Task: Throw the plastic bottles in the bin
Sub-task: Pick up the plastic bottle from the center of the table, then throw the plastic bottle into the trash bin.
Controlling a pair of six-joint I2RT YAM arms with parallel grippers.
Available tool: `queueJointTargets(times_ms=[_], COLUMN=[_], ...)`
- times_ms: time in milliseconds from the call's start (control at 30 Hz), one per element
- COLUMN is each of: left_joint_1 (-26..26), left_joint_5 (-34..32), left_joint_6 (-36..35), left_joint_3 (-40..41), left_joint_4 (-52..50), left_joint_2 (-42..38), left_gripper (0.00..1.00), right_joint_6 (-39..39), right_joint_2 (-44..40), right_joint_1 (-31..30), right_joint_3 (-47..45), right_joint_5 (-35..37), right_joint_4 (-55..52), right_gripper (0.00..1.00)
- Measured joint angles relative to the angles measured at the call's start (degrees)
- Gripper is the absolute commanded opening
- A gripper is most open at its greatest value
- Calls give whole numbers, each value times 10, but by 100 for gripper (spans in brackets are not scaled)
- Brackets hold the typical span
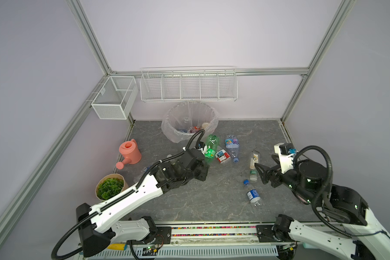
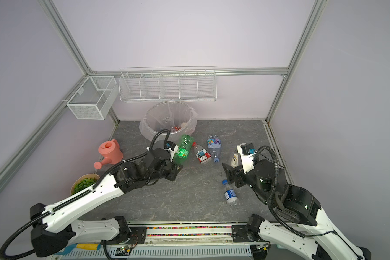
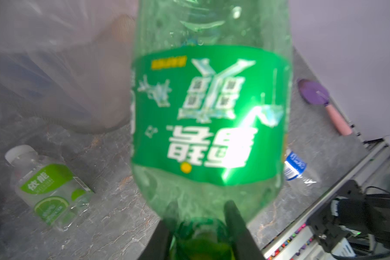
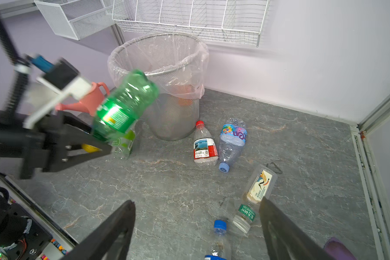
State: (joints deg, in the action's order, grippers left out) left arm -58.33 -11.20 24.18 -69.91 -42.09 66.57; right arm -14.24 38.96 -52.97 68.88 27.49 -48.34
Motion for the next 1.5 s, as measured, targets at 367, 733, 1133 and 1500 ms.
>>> queueJointTargets(times_ms=[367, 733, 1133, 1500], left_joint_1=[-10, -10, 223, 316], left_joint_5=[-104, -235, -98, 31], left_joint_6=[-66, -162, -165, -159], left_joint_3=[-177, -276, -303, -406], left_joint_4=[-40, -15, -9, -83], left_joint_2=[-114, -119, 16, 233], left_gripper=[0, 0, 0, 55], right_joint_6=[-10, -15, -19, -19], right_joint_2=[-7, 1, 7, 7], right_joint_1=[0, 0, 0, 0], right_joint_3=[0, 0, 0, 0], right_joint_5=[12, 11, 7, 5], right_joint_4=[-3, -2, -3, -3], right_gripper=[89, 89, 89, 89])
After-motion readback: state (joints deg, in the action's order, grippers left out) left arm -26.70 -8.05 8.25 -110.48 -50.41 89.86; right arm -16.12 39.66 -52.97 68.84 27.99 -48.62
